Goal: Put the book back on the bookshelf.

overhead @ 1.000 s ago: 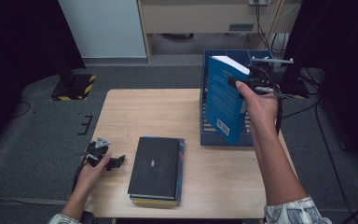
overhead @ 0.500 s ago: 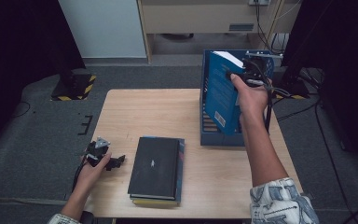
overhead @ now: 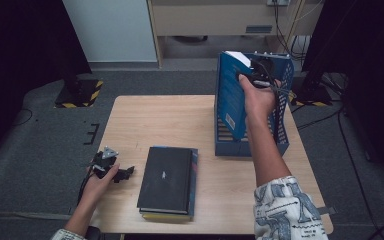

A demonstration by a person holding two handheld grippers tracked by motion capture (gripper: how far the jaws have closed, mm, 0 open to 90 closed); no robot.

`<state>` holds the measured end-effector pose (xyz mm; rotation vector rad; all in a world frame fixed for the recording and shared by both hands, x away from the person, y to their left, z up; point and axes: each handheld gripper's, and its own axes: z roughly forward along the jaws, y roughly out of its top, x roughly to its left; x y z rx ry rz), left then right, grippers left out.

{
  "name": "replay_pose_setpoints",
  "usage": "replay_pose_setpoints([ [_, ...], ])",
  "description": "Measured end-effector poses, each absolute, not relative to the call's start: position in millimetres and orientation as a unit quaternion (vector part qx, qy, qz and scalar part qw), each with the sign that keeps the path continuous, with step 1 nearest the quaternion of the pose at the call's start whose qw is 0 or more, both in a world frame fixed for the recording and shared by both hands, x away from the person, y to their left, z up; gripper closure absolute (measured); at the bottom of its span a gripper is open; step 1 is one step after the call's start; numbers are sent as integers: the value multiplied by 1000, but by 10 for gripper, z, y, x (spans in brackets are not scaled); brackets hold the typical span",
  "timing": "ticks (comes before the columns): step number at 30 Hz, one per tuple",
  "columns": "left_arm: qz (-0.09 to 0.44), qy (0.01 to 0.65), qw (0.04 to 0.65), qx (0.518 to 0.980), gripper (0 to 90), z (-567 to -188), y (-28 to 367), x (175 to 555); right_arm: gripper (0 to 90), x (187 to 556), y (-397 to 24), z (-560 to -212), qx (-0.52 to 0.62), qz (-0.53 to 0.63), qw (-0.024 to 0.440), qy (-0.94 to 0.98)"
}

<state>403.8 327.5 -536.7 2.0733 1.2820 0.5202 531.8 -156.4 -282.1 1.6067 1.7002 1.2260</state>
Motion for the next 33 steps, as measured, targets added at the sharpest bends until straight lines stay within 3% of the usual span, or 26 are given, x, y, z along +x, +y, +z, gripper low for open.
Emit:
replay_pose_setpoints([
  [33, 197, 483, 320, 791, 0, -5368, 3264, 4046, 606, 5474, -1410, -3073, 596, 438, 260, 620],
])
